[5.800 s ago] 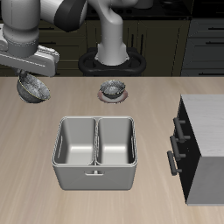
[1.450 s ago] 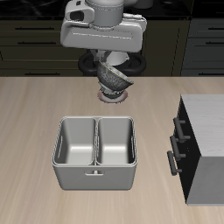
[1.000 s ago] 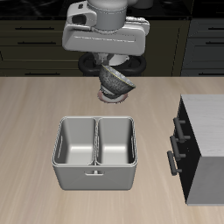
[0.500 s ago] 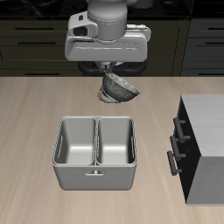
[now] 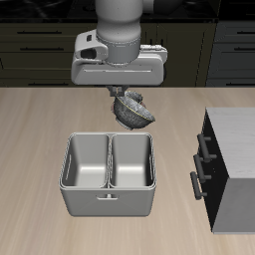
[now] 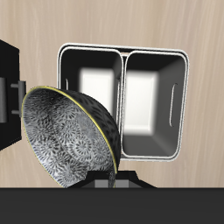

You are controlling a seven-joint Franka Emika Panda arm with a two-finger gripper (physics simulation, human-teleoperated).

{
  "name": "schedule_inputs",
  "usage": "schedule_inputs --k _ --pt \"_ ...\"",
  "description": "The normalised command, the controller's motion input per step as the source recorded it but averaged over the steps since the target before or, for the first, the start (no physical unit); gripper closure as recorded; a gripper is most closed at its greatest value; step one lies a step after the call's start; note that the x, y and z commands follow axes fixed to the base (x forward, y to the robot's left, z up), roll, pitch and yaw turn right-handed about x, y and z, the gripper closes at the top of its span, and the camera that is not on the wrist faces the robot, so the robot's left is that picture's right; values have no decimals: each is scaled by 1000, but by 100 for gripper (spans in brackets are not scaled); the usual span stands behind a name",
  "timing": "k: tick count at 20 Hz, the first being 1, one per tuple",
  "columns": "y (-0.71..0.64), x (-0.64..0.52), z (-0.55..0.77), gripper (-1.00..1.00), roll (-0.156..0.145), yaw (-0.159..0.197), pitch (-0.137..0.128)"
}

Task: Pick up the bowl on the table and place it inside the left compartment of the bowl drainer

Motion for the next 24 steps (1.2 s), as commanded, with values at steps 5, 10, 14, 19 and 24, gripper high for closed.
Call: schedule_inputs --k 5,10,14,19,24 --pt "57 103 -232 100 5 2 29" --pt "60 87 -193 100 20 -16 30" --pt "37 73 -271 100 11 1 31" --pt "-8 71 -211 100 4 -5 27" --pt "-81 22 -209 100 -9 -3 28"
